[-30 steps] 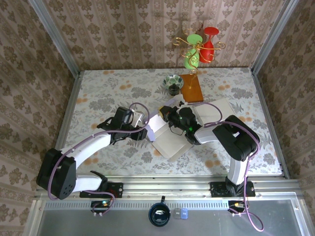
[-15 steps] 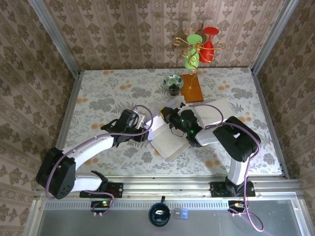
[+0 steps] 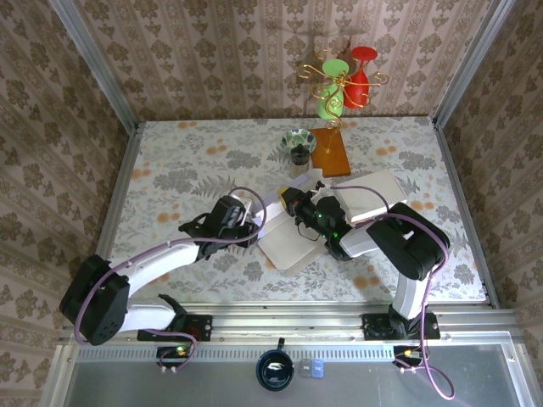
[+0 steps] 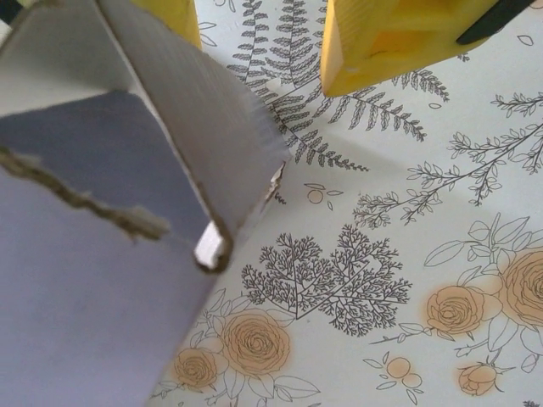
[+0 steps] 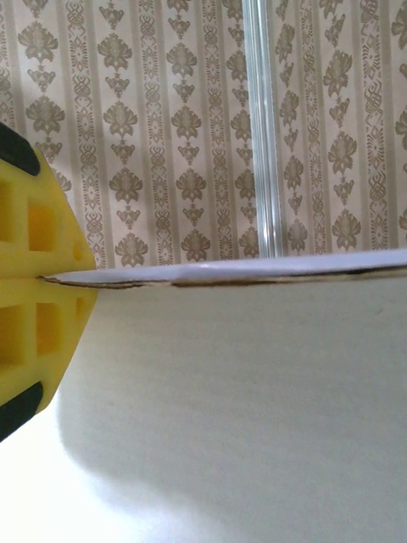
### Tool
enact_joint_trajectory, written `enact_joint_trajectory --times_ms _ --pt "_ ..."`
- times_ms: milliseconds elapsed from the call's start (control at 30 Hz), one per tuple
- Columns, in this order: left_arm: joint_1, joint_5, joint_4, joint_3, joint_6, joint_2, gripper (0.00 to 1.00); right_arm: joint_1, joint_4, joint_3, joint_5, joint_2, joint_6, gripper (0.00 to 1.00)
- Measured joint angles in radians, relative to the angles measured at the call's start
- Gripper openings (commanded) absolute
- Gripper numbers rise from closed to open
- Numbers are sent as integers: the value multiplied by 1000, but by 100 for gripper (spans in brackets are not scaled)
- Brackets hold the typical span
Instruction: Fold the paper box
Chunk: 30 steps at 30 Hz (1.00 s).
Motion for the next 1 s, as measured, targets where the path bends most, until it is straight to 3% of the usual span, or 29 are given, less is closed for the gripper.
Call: enact_joint_trajectory --times_ms 767,1000 --pt "-45 -157 103 -8 -124 68 34 92 93 0 180 61 -64 3" --pt "-45 -175 113 -11 -161 72 23 104 96 0 208 63 -67 0"
